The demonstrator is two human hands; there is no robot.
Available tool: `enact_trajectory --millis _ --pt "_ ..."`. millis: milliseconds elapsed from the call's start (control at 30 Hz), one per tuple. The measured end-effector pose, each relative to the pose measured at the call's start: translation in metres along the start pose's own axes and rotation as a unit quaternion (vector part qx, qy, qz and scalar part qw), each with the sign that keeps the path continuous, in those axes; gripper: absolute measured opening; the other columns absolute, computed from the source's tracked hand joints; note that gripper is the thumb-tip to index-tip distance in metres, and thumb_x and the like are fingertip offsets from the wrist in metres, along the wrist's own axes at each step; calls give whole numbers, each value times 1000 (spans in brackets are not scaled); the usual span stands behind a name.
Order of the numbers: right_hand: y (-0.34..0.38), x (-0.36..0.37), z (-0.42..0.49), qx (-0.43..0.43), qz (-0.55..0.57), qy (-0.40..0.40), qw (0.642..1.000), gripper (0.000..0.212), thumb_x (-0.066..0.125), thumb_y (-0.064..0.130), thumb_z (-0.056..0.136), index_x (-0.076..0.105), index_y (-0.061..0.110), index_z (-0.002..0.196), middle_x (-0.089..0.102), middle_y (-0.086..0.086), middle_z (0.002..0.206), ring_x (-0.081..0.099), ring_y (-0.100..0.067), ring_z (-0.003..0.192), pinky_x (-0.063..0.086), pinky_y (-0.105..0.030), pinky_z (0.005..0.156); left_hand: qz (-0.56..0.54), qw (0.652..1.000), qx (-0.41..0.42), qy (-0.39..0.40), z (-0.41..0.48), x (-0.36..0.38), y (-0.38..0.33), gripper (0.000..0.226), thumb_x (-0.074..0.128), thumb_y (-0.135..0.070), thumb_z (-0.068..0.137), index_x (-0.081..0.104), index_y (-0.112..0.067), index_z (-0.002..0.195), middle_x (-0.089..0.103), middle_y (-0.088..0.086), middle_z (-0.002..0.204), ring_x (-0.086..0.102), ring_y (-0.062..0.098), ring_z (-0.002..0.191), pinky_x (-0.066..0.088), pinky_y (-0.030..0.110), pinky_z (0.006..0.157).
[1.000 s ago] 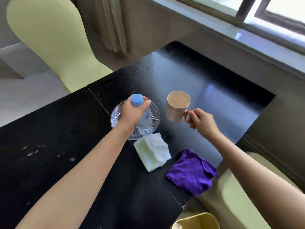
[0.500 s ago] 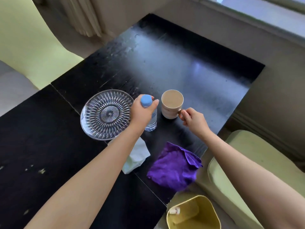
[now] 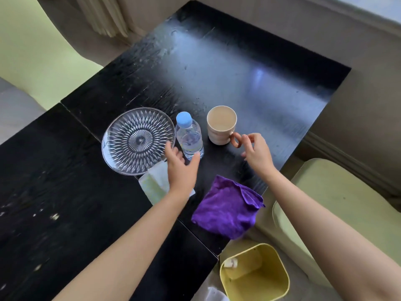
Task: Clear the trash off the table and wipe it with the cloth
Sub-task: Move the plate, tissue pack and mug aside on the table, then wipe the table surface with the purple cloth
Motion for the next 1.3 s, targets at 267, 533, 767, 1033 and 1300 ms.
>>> enact_trajectory --millis 267,533,767,1033,1300 --pt "-45 57 -58 -48 -248 202 946 40 58 45 86 61 11 105 63 -8 102 58 -26 97 44 -35 84 319 940 -40 113 -81 27 101 73 57 -19 87 18 -10 148 28 9 152 25 25 142 25 35 114" --pt "-41 66 -74 22 -223 244 944 15 63 18 75 62 15 90 62 -7 93 58 -26 95 40 -28 72 127 966 -200 103 -86 13 118 41 68 -15 76 55 -10 114 61 6 110 57 19 95 45 24 69" --pt "8 16 -88 52 -61 222 972 13 62 7 77 52 13 85 54 -2 76 51 -16 72 42 -28 62 58 979 -96 170 -84 6 57 26 70 -4 75 63 -10 98 64 5 91 58 18 85 45 22 70" --pt "93 -18 -151 -38 50 215 975 35 68 4 82 57 18 113 56 -4 114 58 -13 94 53 -16 78 83 973 108 186 -108 -63 -26 20 68 -3 80 64 -15 95 62 -3 75 55 5 68 47 17 71" --pt "143 15 -235 -93 90 197 972 15 66 -1 80 63 5 93 57 -5 84 56 -17 81 47 -25 80 270 903 276 188 -167 -183 -61 41 77 -14 75 67 -13 115 65 -5 99 59 8 96 34 -3 78"
Point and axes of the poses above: each hand's wrist, its own z-axis towards the middle knuckle, its own x-axis out of the palm, y = z × x, the point moved 8 cm from there along z, towards the middle knuckle
